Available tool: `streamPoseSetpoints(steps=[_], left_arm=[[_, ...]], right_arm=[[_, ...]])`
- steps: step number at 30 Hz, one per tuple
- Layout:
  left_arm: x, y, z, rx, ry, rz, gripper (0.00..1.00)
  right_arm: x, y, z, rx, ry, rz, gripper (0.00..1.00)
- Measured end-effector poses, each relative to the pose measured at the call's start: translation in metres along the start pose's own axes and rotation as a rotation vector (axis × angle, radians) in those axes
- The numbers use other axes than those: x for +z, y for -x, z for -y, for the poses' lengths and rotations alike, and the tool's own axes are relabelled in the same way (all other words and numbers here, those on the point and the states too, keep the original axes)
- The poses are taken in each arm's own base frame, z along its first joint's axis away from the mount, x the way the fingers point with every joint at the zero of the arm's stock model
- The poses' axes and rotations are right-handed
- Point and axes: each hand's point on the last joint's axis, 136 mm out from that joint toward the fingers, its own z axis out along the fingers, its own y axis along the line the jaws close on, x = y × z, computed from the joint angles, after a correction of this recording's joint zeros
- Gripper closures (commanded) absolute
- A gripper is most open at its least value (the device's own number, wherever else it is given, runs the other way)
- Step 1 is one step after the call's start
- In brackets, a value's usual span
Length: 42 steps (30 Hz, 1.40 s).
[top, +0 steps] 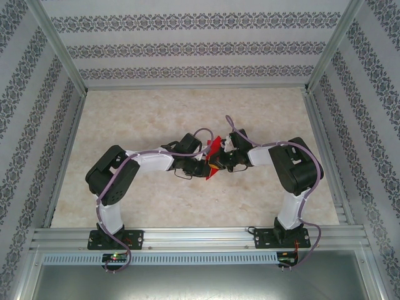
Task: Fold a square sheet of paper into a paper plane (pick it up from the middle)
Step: Fourth fold the wing at the center of the table.
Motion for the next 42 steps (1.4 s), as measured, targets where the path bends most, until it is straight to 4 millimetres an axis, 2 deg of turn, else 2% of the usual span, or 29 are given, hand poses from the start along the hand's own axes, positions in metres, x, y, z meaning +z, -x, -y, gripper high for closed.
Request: streamPoseSetpoints(steps=[10, 20, 34, 42], left_arm=[[0.0, 0.012, 0.007, -0.009, -0.016, 0.026, 0.9], [0.01, 0.014, -0.016, -0.022, 0.066, 0.037, 0.91], [0.013, 0.013, -0.024, 0.031, 0.086, 0.031, 0.94], [0.012, 0.017, -0.029, 0.094, 0.119, 0.045, 0.95]], right_arm=[[0.001, 0.006, -0.003, -0.011, 0.03, 0.011, 0.97], [0.001, 0.006, -0.003, -0.014, 0.043, 0.017, 0.97], [0.0, 0.008, -0.004, 0.012, 0.042, 0.021, 0.95], [-0.002, 0.017, -0.003, 0.037, 0.011, 0.049, 0.95]])
